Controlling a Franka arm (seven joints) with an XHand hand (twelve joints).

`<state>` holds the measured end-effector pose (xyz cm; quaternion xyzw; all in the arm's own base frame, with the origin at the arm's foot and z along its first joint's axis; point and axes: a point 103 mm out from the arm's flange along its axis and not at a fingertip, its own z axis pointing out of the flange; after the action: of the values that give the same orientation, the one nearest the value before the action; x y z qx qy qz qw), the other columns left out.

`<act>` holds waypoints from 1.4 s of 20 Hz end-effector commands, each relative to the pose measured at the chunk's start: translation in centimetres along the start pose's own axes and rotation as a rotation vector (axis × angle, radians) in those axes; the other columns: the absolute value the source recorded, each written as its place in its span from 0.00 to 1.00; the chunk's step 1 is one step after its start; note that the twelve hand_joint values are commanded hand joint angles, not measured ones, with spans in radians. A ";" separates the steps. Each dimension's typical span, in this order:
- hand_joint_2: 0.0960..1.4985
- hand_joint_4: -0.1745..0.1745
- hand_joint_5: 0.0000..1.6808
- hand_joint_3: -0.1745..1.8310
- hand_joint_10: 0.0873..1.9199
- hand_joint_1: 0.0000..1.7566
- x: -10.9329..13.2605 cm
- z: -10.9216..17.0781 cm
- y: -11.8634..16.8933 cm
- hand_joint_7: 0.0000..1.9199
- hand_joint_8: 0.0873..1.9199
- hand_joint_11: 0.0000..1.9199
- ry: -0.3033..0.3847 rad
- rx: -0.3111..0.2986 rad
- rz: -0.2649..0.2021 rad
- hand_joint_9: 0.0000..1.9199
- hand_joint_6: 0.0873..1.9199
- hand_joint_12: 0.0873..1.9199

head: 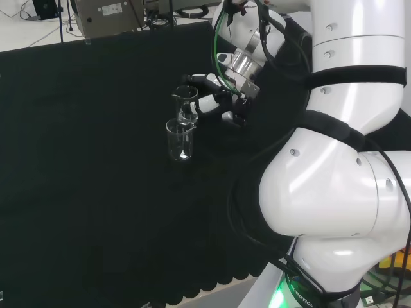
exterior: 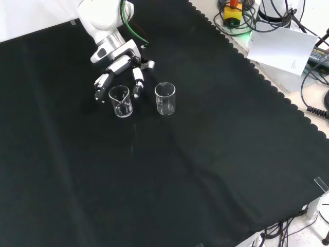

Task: Pick up the beaker on the right.

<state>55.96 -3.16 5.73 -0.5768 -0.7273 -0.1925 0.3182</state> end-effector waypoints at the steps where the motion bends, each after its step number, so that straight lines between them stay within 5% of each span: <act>1: 0.30 0.42 0.31 0.39 0.29 0.54 0.0 0.6 0.3 0.19 0.38 0.08 0.045 -0.035 -0.010 0.29 0.00 0.69; 5: 0.30 0.42 0.31 0.39 0.28 0.55 0.0 0.8 0.6 0.20 0.39 0.08 0.068 -0.036 -0.021 0.30 0.02 0.69; 10: 0.30 0.42 0.22 0.40 0.28 0.55 -0.1 1.2 0.9 0.19 0.40 0.08 0.095 -0.032 -0.028 0.30 0.21 0.69; 22: 0.30 0.42 0.21 0.41 0.29 0.55 -0.3 1.7 1.4 0.19 0.40 0.14 0.141 -0.048 -0.013 0.31 0.36 0.67; 28: 0.45 0.46 0.49 0.37 0.26 0.60 -0.2 1.3 1.5 0.34 0.37 0.28 0.107 -0.093 0.023 0.43 0.47 0.63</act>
<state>56.97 -1.96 4.18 -0.5693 -0.6991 -0.2549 0.3495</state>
